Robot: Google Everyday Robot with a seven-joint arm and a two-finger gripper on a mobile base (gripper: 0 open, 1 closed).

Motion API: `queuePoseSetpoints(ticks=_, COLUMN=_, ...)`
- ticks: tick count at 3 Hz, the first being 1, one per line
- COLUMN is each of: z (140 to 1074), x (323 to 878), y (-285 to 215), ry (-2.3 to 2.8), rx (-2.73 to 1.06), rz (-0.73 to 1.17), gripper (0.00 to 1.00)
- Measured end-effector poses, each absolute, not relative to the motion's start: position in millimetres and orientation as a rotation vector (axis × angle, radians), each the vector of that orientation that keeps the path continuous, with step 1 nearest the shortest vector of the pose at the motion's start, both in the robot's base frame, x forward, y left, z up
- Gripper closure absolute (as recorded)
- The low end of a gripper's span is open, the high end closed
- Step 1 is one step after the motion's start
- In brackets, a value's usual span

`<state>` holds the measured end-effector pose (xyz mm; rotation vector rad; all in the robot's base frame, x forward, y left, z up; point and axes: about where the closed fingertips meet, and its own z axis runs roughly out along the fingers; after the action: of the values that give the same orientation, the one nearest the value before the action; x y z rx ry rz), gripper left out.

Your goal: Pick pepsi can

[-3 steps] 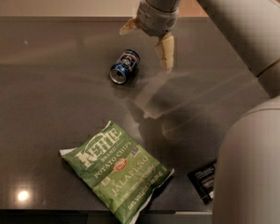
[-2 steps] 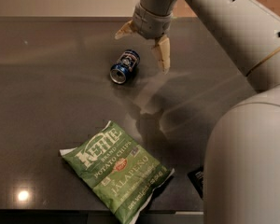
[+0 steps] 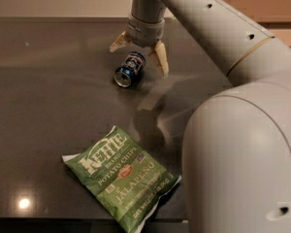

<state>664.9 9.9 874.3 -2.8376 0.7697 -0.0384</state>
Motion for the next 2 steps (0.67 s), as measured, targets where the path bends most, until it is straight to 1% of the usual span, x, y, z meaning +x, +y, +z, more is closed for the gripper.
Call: queuePoseSetpoints(ticks=2, z=855.5, x=672.1, y=22.9, ry=0.678, rx=-2.904, rz=-0.022, gripper=0.00)
